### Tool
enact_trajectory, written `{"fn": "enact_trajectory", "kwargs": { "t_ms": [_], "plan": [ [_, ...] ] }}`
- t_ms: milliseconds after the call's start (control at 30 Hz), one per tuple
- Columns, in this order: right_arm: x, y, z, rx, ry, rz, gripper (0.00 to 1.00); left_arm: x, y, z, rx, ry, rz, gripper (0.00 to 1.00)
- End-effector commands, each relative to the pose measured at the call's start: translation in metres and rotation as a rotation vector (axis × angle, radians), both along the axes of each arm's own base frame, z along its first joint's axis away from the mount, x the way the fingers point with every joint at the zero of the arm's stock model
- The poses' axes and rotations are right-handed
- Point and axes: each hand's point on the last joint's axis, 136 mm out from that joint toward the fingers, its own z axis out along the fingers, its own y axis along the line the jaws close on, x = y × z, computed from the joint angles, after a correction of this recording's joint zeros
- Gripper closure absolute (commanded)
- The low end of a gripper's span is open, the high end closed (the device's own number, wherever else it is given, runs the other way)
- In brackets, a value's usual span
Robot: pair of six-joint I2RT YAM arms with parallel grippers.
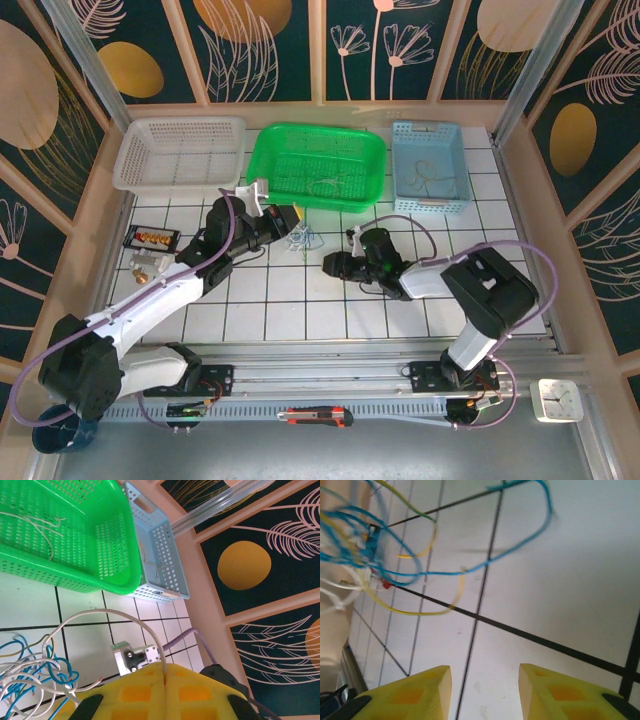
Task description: Untangle the cables
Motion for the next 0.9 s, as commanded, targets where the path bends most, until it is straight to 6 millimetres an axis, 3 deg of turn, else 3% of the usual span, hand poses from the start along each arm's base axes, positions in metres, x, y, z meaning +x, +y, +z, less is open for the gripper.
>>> {"fn": "enact_trajectory", "kwargs": {
  "t_ms": [0,200,467,667,867],
  "plan": [
    [0.008,0.003,0.04,-0.01,-0.111,0.014,0.58,-0.004,-0.003,-0.005,-0.026,0.012,-0.013,1.0],
    [0.012,-0.002,0.08,-0.024,-0.211,0.014,0.5,-0.006,-0.005,-0.017,-0.033,0.029,-0.029,1.0],
    [0.031,0.014,0.12,0.031,-0.3,0.016,0.42,-0.008,-0.01,-0.018,-0.059,0.032,-0.055,1.0],
    [0.042,0.037,0.118,0.091,-0.287,0.051,0.41,-0.008,-0.011,-0.013,-0.086,0.027,-0.057,1.0],
    [0.044,0.063,0.086,0.121,-0.215,0.084,0.41,-0.007,-0.014,-0.004,-0.121,0.022,-0.063,1.0]
  ]
}}
